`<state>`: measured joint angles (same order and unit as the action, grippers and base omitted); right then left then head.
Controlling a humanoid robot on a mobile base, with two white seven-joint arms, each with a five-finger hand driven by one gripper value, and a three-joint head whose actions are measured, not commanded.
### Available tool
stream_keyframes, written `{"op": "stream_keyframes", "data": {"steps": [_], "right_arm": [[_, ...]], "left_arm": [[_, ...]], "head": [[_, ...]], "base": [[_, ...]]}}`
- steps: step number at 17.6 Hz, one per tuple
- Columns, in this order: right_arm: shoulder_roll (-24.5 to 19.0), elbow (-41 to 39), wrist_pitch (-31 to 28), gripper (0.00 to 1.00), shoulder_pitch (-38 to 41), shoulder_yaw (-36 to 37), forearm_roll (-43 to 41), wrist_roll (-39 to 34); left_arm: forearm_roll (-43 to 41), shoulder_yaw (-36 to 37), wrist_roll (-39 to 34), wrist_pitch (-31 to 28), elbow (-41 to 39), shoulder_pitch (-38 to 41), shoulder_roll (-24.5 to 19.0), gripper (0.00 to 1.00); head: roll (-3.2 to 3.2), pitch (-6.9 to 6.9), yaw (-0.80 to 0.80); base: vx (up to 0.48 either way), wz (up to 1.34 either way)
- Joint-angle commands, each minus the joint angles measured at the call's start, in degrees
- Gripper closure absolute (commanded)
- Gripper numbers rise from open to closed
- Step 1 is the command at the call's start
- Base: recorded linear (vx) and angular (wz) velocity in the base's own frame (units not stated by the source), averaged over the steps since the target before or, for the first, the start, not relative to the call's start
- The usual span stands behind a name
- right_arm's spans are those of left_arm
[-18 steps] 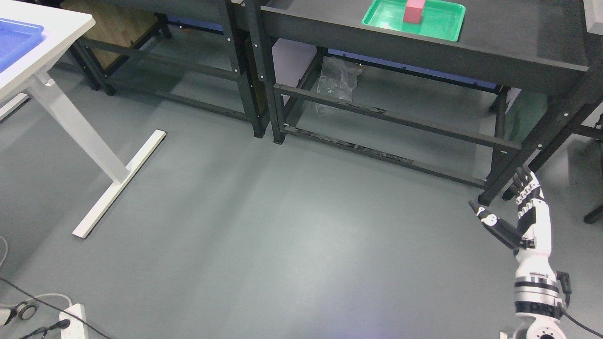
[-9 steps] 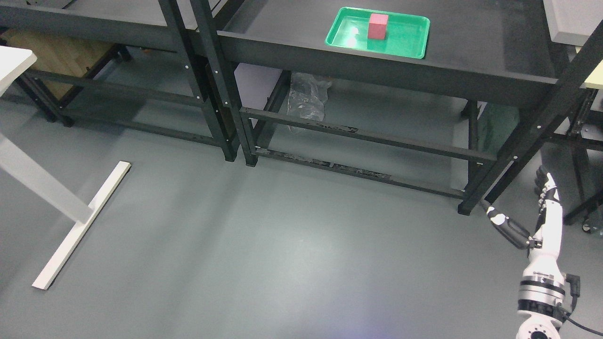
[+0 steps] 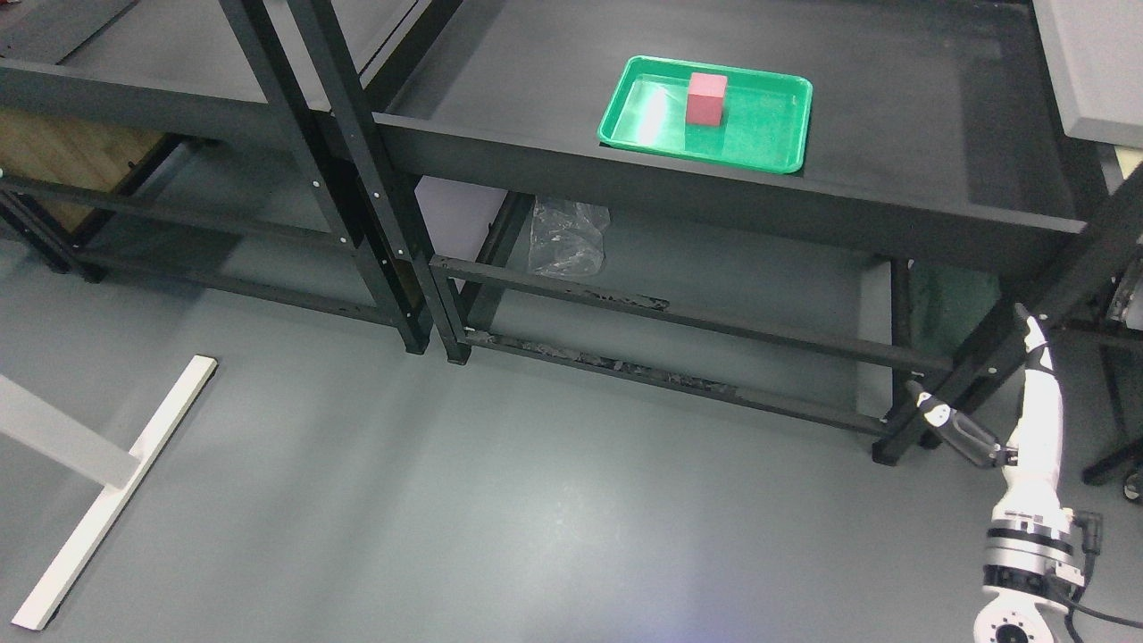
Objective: Pick pink block from left shelf to tray
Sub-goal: 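Drive toward the shelf, bringing the right hand near the green tray, then reach the right hand over the pink block in the green tray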
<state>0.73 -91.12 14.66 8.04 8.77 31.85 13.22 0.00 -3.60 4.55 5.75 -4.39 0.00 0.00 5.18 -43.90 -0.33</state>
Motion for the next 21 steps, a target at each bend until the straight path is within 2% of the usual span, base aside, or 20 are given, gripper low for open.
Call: {"op": "stream_keyframes", "data": {"steps": [1, 8, 17, 19, 21], "right_arm": [[1.9, -0.1, -4.0, 0.00, -1.3, 0.3, 13.5, 0.1], [2.2, -3.7, -2.6, 0.00, -0.7, 3.6, 13.4, 2.6], [1.6, -3.2, -3.1, 0.00, -1.0, 2.0, 12.6, 1.7], [1.8, -2.5, -3.4, 0.00, -1.3, 0.6, 13.3, -1.2], [1.9, -1.8, -5.7, 0.00, -1.3, -0.1, 13.5, -8.3]], "left_arm": [[-0.1, 0.0, 0.0, 0.0, 0.0, 0.5, -1.0, 0.00], [-0.1, 0.0, 0.0, 0.0, 0.0, 0.5, -1.0, 0.00], [-0.1, 0.0, 0.0, 0.0, 0.0, 0.5, -1.0, 0.00], [-0.1, 0.0, 0.0, 0.0, 0.0, 0.5, -1.0, 0.00], [-0.1, 0.0, 0.0, 0.0, 0.0, 0.5, -1.0, 0.00]], "head": [[0.00, 0.00, 0.00], [0.00, 0.00, 0.00], [0.00, 0.00, 0.00], [0.00, 0.00, 0.00], [0.00, 0.00, 0.00]], "base": [[0.275, 0.17], [0.278, 0.16], [0.295, 0.15], [0.259, 0.19], [0.266, 0.17]]}}
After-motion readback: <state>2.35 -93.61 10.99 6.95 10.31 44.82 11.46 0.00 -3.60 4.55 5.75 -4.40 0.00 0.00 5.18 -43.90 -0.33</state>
